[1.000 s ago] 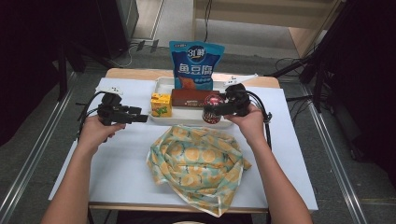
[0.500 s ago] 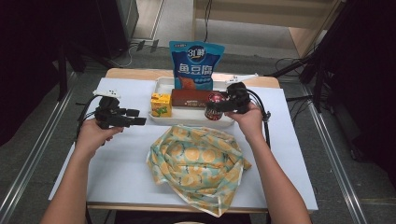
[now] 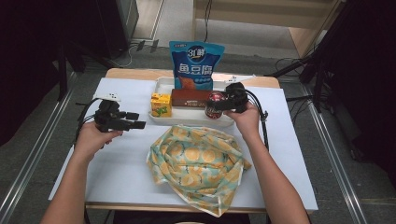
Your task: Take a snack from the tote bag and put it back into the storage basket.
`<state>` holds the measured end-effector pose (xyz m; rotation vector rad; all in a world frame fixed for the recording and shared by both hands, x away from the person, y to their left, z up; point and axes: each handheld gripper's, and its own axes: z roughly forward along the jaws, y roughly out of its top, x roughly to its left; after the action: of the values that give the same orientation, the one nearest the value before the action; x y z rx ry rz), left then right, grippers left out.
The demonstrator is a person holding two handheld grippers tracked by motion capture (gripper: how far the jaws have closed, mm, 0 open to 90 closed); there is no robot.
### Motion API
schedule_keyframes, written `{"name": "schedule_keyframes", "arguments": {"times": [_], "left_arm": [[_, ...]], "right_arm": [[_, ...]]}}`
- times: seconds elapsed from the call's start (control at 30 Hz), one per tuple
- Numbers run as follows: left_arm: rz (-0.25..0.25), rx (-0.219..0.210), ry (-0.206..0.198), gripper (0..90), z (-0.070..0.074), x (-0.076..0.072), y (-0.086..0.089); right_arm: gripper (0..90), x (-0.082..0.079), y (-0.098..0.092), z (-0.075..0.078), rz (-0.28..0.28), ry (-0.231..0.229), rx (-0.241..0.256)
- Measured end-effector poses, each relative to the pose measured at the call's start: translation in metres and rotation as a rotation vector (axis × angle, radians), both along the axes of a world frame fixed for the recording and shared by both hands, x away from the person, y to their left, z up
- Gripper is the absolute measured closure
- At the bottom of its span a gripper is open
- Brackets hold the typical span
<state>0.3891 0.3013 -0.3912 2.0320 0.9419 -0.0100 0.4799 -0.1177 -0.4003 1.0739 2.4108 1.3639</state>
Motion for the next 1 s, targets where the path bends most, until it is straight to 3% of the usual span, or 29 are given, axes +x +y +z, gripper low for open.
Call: {"name": "schedule_keyframes", "arguments": {"times": [0.53,1.0], "left_arm": [[-0.023,-0.003,0.007,35.8,-0.002,0.000,-0.004],[-0.032,-0.010,0.008,35.7,-0.002,0.005,-0.007]], "right_arm": [[26.8,0.009,0.000,-0.017,-0.040,-0.004,-0.035],[26.8,0.010,0.006,-0.034,-0.019,0.043,-0.070]]}}
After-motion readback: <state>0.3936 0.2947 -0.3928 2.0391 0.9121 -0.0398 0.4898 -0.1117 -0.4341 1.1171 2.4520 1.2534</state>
